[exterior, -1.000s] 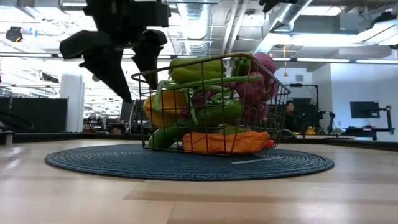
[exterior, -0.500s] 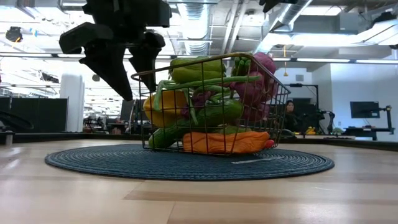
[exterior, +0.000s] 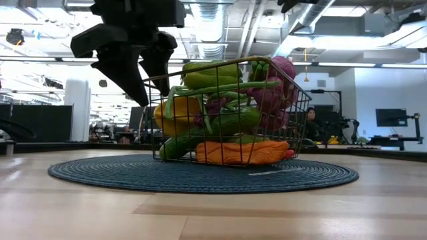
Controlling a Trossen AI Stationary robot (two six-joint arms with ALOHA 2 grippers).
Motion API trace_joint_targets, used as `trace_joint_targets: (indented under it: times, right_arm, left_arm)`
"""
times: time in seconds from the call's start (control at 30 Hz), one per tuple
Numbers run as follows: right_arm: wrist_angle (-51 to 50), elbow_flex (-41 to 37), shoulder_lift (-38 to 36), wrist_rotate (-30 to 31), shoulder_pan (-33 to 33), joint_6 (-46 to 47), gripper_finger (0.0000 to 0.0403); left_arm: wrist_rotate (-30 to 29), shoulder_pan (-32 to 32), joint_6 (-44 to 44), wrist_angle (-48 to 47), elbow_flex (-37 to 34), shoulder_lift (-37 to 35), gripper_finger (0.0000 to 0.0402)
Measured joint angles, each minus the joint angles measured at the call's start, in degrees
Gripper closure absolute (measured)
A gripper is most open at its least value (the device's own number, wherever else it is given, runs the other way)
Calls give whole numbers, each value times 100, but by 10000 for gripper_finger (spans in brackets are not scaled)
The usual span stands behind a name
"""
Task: Build produce basket
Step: Move the basket to the center
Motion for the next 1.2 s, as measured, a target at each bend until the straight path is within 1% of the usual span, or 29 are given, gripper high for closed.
trace_joint_targets:
  times: [0.23, 0.37, 0.5, 0.63, 0.7, 0.8, 1.03, 1.2]
  right_arm:
    - [45, 0, 0, 0, 0, -104, 262]
    - [243, 0, 0, -4, 0, -160, 262]
    - [264, 0, 0, -7, 0, -256, 262]
    - [264, 0, 0, -9, 0, -256, 262]
    - [264, 0, 0, -9, 0, -256, 262]
    - [258, 0, 0, -11, 0, -256, 262]
    - [256, 0, 0, -15, 0, -256, 262]
    - [256, 0, 0, -24, 0, -256, 262]
  left_arm:
    - [-2, 11, -206, 6, 0, 0, 57]
    - [357, 103, -410, 0, 0, 0, 57]
    - [539, 167, -407, 2, 0, 0, 57]
    - [631, 168, -251, 2, 0, 12, 76]
    - [637, 166, -191, -15, 0, 22, 98]
    - [780, 173, -178, -3, 0, 22, 144]
    - [875, 173, -150, -5, 0, 22, 274]
    - [897, 173, 177, -15, 0, -32, 369]
